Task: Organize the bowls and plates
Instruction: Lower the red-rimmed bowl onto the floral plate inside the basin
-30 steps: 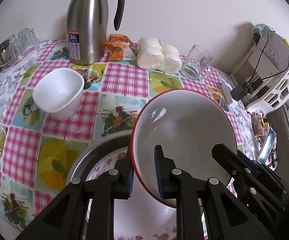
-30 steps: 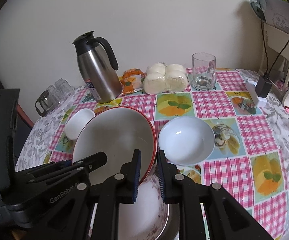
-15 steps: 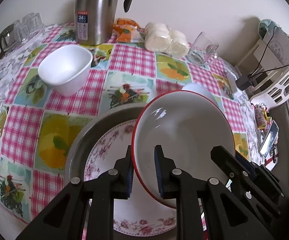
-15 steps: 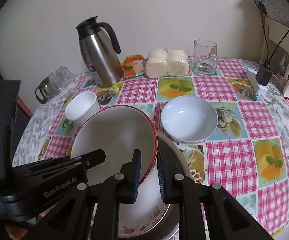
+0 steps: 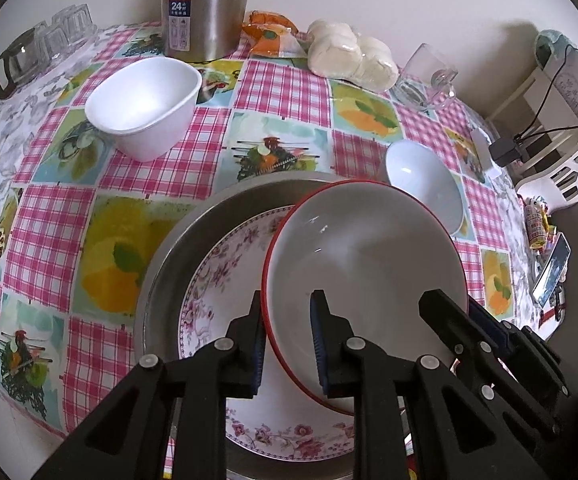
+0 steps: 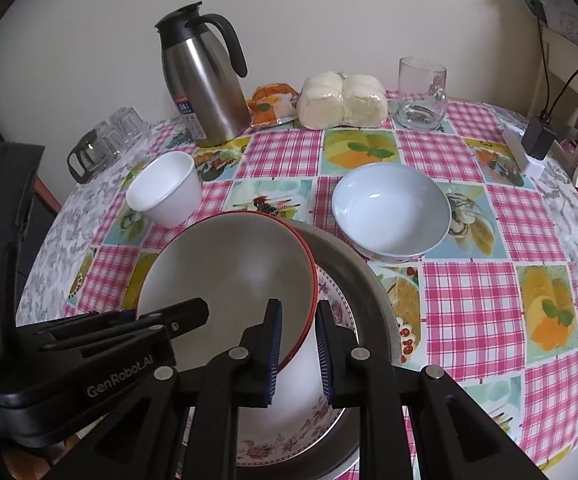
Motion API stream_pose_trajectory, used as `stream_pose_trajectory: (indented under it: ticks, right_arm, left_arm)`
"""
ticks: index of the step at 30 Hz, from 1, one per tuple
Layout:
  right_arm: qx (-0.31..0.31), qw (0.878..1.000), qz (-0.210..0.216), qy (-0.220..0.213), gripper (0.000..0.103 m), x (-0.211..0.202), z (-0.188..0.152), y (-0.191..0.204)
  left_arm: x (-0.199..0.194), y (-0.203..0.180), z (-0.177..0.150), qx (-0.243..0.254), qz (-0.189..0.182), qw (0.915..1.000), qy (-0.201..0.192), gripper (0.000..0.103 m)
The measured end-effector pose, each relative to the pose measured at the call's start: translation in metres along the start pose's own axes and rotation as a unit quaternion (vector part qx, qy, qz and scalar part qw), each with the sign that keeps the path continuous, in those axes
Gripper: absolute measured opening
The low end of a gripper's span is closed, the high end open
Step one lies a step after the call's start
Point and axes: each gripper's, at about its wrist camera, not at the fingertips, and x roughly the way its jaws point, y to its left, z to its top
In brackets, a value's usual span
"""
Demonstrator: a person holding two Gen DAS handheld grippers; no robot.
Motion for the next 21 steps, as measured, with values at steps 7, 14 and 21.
stream_pose_trajectory:
  ticks: [7,14,21]
  right_arm:
    - [-0.004,1.000,-0.004,0.009,0.020,0.0051,-0.0013,-0.0002]
    - [-0.009,1.000,-0.004,0.015,0.020,0.0086,-0.0018,0.0017]
    - [-0.013,1.000,-0.005,0.020,0.020,0.0116,-0.0023,0.0031]
  left_arm:
    - [0.0036,-0.0008,-0.0005,0.004,0.009,0.9999,0.008,0.020]
    - [0.0072,0.0006,-0.0004,0.005,0.016,0.9998,0.014,0.020]
    - [0.0101,0.0012,-0.0013,0.007,0.021,0.9996,0.020,0.020]
